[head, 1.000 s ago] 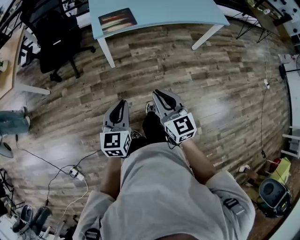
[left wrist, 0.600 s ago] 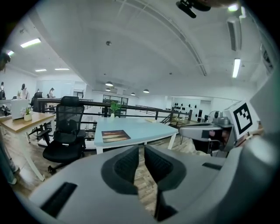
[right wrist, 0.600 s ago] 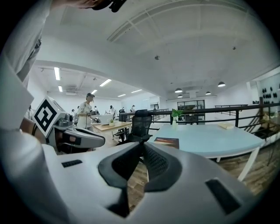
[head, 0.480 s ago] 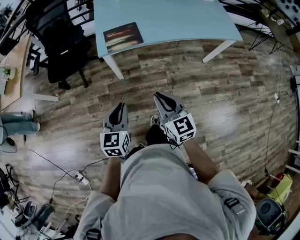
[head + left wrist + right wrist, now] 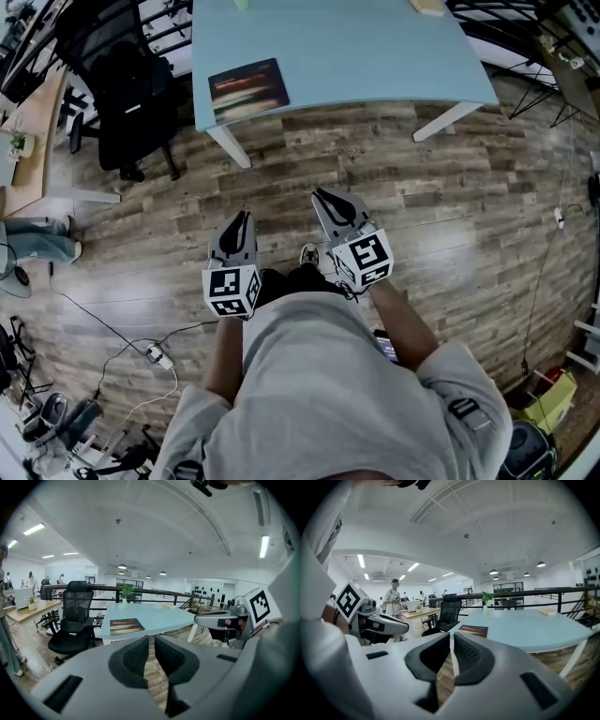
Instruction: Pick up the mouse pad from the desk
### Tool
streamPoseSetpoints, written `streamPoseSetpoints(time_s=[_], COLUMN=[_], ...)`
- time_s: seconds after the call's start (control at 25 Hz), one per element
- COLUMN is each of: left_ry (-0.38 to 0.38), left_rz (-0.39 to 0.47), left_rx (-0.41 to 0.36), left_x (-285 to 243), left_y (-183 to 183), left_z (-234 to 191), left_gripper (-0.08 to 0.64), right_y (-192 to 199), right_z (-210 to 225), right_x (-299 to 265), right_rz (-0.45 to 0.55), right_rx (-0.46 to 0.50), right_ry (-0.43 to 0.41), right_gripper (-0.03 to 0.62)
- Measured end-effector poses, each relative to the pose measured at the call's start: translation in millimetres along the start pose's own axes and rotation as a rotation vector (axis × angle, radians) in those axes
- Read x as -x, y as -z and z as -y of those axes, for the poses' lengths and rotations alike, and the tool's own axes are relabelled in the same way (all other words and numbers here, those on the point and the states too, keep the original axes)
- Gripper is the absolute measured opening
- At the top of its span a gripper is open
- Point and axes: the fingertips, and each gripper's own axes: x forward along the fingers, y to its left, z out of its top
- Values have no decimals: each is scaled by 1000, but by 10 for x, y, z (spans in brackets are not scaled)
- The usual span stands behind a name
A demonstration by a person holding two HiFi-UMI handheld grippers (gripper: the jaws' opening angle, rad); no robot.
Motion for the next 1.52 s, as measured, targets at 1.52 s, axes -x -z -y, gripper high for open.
streamPoseSetpoints(time_s=[1.52], left_ry=[96], left_rz=[-205], left_rx=[-213], left_x=[-2053], left_y=[-281], left_z=[-1461], left_gripper=[51], right_y=[117], right_z=[969], right_x=[-2084], right_rz=[-218], right_rx=[66], right_ry=[60], right_gripper=[33])
